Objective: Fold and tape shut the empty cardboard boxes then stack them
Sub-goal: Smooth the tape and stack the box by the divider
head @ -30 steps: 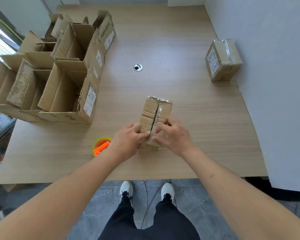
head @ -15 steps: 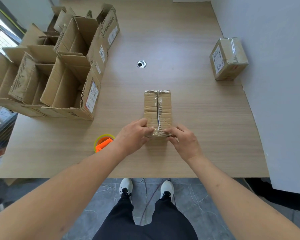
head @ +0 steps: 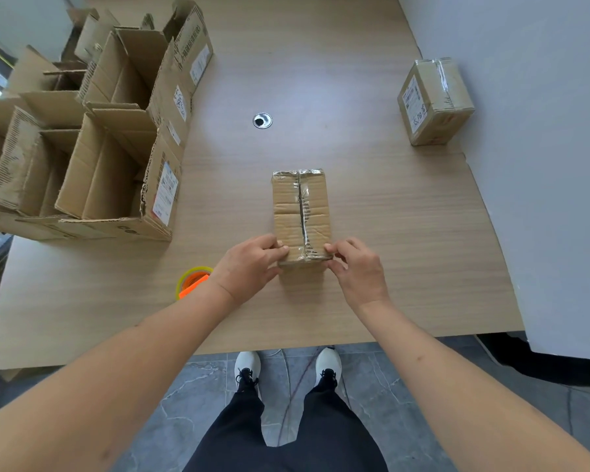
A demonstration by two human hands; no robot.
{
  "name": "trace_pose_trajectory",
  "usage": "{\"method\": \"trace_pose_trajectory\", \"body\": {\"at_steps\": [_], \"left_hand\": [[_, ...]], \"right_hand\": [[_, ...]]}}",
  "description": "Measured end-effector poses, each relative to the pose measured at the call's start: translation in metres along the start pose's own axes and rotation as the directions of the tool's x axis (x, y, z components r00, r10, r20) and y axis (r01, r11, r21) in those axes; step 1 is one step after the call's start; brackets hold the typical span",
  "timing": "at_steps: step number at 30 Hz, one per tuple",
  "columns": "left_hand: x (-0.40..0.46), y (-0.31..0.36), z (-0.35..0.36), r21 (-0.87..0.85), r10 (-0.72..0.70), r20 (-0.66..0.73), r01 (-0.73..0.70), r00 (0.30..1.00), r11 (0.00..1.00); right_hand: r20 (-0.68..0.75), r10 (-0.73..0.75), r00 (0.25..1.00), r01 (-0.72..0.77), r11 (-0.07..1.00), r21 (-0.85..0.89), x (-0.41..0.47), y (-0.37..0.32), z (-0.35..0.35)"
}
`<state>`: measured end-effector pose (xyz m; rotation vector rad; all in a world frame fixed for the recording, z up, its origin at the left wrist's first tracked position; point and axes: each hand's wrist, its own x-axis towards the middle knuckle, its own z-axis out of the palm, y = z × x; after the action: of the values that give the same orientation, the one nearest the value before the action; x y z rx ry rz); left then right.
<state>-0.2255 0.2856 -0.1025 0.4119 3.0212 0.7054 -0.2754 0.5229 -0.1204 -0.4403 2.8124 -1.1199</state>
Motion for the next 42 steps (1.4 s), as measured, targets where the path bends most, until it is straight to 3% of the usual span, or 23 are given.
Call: {"method": "trace_pose_trajectory", "body": {"at_steps": [8,13,16,20,29,35,42], "left_hand": [[-0.001,-0.002,0.016,0.005,0.004,-0.078,-0.003,0.997,1.0],[-0.004,0.0,0.006,-0.02,0.053,-0.021,-0.054,0.998,0.998],[-0.008,-0.004,-0.002,-0.03,0.094,0.032,-0.093,0.995,0.995],[-0.01,-0.014,-0.004,-0.044,0.114,0.005,-0.113,0.993,0.993],[-0.019,-0.026,-0.017,0.029,-0.099,-0.009,0.1,0.995,0.995],[-0.014,-0.033,-0.033,0.062,-0.216,0.073,0.212,0.974,0.975],[-0.002,-0.035,-0.062,0.142,-0.16,0.115,0.144,0.98,0.979]], "right_hand": [[-0.076,0.15,0.986,-0.151,0.989,-0.005,-0.001,-0.008,0.01],[0.062,0.126,0.99,-0.124,0.992,-0.038,-0.002,-0.016,0.002],[0.145,0.183,0.972,-0.162,0.976,-0.144,-0.005,-0.029,0.005],[0.16,0.285,0.945,-0.243,0.94,-0.24,0.002,-0.053,0.02],[0.048,0.408,0.912,-0.321,0.779,-0.538,0.03,-0.083,0.043],[0.068,0.478,0.876,-0.378,0.766,-0.52,0.042,-0.093,0.05],[0.037,0.456,0.889,-0.393,0.803,-0.447,0.018,-0.125,0.029]]}}
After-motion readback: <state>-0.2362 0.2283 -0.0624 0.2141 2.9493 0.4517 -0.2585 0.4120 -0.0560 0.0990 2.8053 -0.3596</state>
